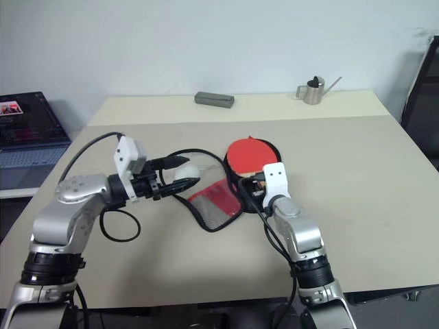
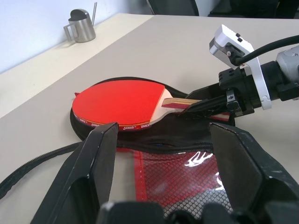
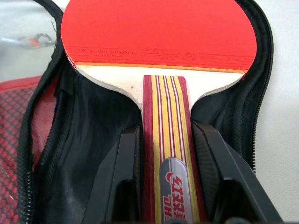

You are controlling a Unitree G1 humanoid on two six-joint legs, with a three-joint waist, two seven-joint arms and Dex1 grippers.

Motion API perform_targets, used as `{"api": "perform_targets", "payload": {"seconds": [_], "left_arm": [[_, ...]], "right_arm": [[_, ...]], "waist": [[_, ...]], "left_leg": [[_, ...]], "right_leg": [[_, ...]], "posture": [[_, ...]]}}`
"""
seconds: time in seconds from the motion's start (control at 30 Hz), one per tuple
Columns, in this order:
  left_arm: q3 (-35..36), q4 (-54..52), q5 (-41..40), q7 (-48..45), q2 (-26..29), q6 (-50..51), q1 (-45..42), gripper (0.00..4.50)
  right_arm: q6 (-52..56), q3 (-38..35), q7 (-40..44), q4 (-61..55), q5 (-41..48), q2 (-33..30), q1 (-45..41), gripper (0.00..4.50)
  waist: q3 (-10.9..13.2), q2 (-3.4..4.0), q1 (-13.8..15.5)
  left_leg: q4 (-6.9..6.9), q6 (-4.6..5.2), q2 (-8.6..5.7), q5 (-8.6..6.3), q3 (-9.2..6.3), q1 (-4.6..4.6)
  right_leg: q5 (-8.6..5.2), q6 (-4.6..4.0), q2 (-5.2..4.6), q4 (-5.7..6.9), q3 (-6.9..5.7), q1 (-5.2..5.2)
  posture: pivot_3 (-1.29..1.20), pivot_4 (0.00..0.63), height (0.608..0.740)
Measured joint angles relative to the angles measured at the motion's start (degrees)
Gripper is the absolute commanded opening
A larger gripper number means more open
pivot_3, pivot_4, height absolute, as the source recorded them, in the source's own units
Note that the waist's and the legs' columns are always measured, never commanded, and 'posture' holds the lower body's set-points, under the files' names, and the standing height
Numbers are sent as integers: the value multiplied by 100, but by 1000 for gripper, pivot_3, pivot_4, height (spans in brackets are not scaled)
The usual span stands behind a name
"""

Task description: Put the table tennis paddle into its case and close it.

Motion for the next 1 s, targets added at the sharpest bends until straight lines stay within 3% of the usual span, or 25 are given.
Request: {"api": "perform_targets", "payload": {"seconds": [0.23, 0.57, 0.8, 1.0], "left_arm": [[0, 0, 0, 0, 0, 0, 3, 3367], [0, -1, 0, 2, 1, -1, 41, 3367], [59, -61, 1, 45, 6, -6, 256, 3367], [227, -30, 12, 164, 90, -35, 332, 3367]], "right_arm": [[-1, 1, -3, 66, -15, 7, -1, 1201], [-77, -6, -6, 42, -8, 80, -2, 4488], [21, -73, 396, -883, 358, 57, 69, 4488], [254, -253, 1231, -1521, 819, -804, 123, 4488]], "waist": [[-1, -1, 0], [-2, -2, 0], [-2, -3, -2], [-5, -8, 9]], "left_leg": [[1, 0, 1, 0, 1, 0], [2, 0, 3, 0, 3, 1], [3, 0, 11, 0, 6, 2], [6, 13, 15, -8, 9, 4]], "right_leg": [[0, 0, 0, 1, 0, 0], [1, -1, 2, 4, 0, 0], [1, -1, 6, 4, 1, 0], [3, -3, 8, 3, -5, 8]], "posture": [[0, 150, 740], [0, 150, 740], [0, 150, 740], [0, 150, 740]]}}
